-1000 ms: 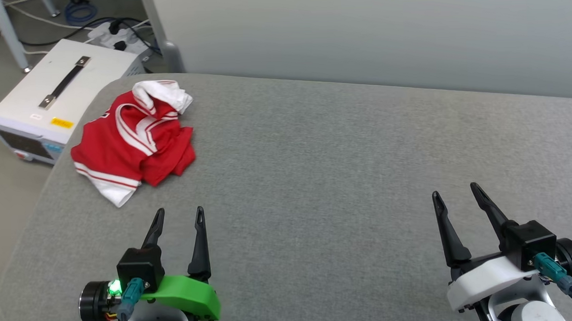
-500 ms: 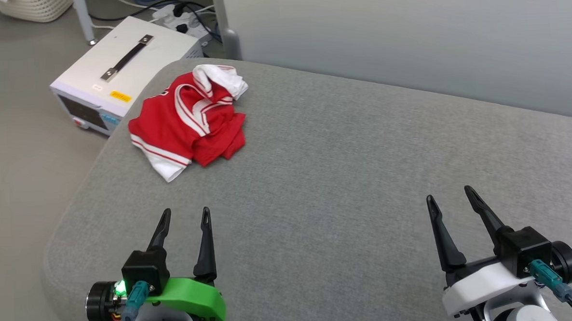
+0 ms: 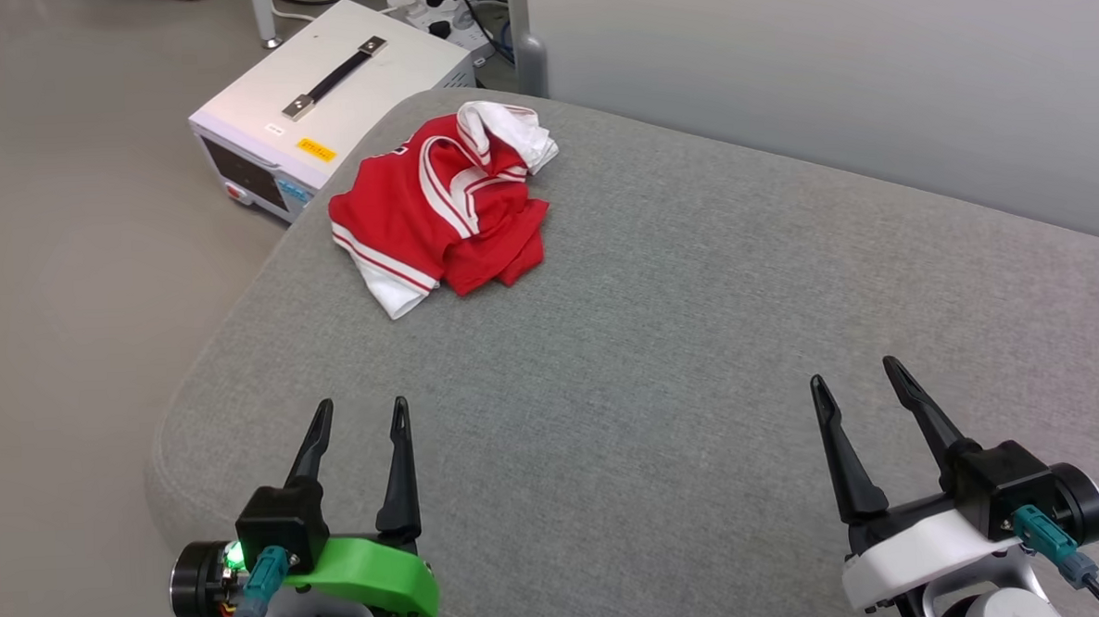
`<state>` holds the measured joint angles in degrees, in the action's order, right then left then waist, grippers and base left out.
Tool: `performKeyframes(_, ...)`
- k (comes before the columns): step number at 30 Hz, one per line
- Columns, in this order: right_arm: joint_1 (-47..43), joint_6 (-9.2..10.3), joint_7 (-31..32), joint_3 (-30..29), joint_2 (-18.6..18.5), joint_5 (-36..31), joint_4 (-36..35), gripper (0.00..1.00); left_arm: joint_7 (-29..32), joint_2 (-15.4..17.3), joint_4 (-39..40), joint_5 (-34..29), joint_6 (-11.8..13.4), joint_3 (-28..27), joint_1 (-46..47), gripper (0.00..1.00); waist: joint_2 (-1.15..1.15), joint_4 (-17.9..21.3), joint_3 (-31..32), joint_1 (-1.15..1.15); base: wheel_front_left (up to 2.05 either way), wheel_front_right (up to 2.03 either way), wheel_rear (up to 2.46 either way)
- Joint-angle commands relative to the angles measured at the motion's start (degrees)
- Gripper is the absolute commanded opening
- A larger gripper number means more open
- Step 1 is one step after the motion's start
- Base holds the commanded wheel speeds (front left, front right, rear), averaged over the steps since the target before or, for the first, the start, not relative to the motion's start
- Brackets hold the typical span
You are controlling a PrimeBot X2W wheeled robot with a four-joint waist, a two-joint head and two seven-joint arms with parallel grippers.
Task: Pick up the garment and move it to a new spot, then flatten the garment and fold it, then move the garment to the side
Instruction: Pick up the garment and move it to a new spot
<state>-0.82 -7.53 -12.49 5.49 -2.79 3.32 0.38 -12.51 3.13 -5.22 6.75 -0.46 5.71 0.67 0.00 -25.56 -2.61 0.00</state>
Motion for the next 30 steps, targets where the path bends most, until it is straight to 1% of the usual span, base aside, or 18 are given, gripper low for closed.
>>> performKeyframes(1, -0.4, 0.04, -0.6, 0.2, -0.1, 0.6, 0.2, 1.0, -0.6, -0.2, -0.3, 0.8, 0.0, 0.3, -0.7, 1.0, 0.0, -0.9, -0.2, 0.0, 0.0, 0.0, 0.0)
performKeyframes(16, -0.5, 0.04, -2.4, 0.9, -0.1, 0.9, 0.2, 1.0, -2.4, -0.2, -1.5, 2.3, 0.0, 0.8, -1.0, 1.0, 0.0, -4.0, -0.9, 0.0, 0.0, 0.0, 0.0)
performKeyframes(20, -0.1, 0.04, -2.5, 1.1, -0.1, 0.1, -0.2, 1.0, -2.5, -0.2, -2.6, 2.3, -0.6, 0.6, -0.3, 1.0, 0.0, -3.4, -2.5, 0.0, 0.0, 0.0, 0.0)
performKeyframes(23, 0.5, 0.04, -2.5, 1.1, -0.1, -1.0, -0.7, 1.0, -2.5, -0.2, -3.1, 1.8, -1.8, -0.1, 1.5, 1.0, 0.0, -2.2, -4.2, 0.0, 0.0, 0.0, 0.0)
performKeyframes(25, 0.9, 0.04, -2.5, 1.1, -0.1, -1.6, -0.9, 1.0, -2.5, -0.1, -4.5, 1.2, -3.1, -0.3, 3.2, 1.0, 0.0, -1.2, -5.6, 0.0, 0.0, 0.0, 0.0)
performKeyframes(28, 1.7, 0.04, -2.5, 1.3, -0.5, -2.4, -1.4, 1.0, -2.5, 1.0, -7.4, 1.6, -5.0, -0.4, 7.0, 1.0, 0.0, 0.3, -8.0, 0.0, 0.0, 0.0, 0.0)
performKeyframes(30, 2.4, 0.04, -2.5, 1.5, -1.0, -2.8, -2.0, 1.0, -2.5, 2.7, -10.6, 2.1, -6.0, 0.2, 10.9, 1.0, 0.0, 1.6, -9.9, 0.0, 0.0, 0.0, 0.0)
